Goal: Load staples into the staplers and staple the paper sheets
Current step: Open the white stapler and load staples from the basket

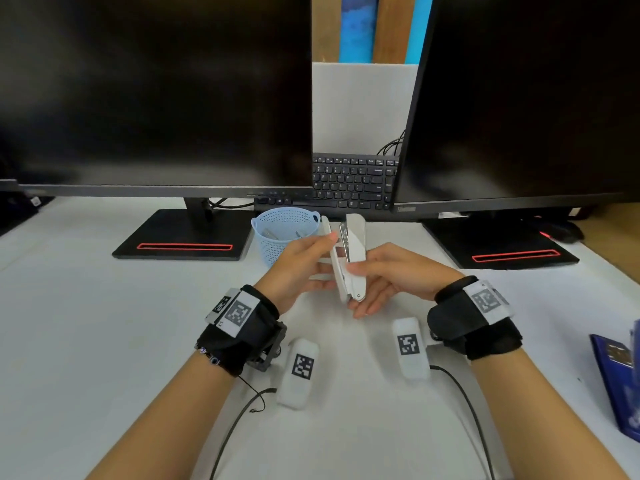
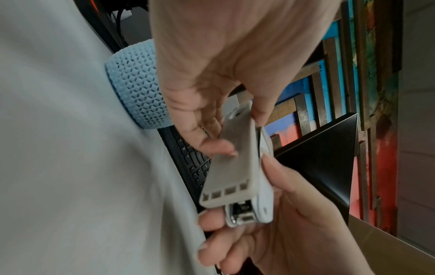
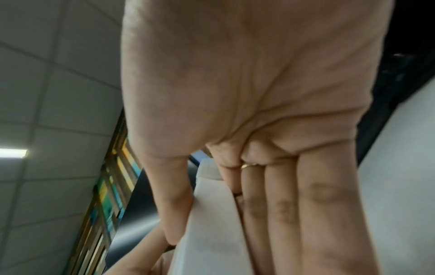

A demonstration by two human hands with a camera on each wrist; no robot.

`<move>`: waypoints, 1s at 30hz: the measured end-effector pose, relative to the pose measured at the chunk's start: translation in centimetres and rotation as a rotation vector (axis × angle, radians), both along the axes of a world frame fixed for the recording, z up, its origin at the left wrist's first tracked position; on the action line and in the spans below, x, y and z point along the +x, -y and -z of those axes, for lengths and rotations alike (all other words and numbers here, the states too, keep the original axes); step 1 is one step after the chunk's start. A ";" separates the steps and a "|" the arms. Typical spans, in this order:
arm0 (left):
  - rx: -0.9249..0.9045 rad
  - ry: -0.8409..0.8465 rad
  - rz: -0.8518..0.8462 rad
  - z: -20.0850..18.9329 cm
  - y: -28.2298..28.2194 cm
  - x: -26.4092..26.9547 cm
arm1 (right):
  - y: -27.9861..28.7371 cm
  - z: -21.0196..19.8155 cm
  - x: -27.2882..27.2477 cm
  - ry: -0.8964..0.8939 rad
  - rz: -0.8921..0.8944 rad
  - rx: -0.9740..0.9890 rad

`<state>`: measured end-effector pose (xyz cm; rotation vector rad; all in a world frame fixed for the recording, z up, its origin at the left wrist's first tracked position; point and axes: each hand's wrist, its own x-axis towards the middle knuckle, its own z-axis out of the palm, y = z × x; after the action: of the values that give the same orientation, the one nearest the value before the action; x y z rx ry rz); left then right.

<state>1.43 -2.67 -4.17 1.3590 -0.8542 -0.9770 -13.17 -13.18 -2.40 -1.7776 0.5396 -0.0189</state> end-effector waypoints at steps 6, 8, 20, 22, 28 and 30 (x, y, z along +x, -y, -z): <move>-0.092 -0.024 -0.008 0.1 0.1 0.0 | -0.2 -0.4 -0.1 0.046 0.066 -0.331; -0.128 -0.029 -0.002 0.0 0.1 -0.1 | -0.1 -0.6 -0.2 0.103 0.130 -0.458; -0.271 -0.118 -0.017 -0.7 -0.4 -0.4 | -0.7 -0.7 0.4 0.416 0.208 -0.462; -0.270 -0.122 -0.026 -0.7 -0.4 -0.3 | -0.8 -0.6 0.5 0.430 0.219 -0.462; -0.308 -0.198 -0.060 -1.0 -0.3 0.5 | 0.0 -0.6 0.4 0.486 0.315 -0.458; -0.323 -0.203 -0.085 -1.1 -0.3 0.6 | 0.0 -0.6 0.5 0.518 0.330 -0.463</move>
<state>1.99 -2.36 -3.04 0.9943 -0.7562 -0.8528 -12.66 -13.13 -1.78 -2.0034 0.4618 -0.8694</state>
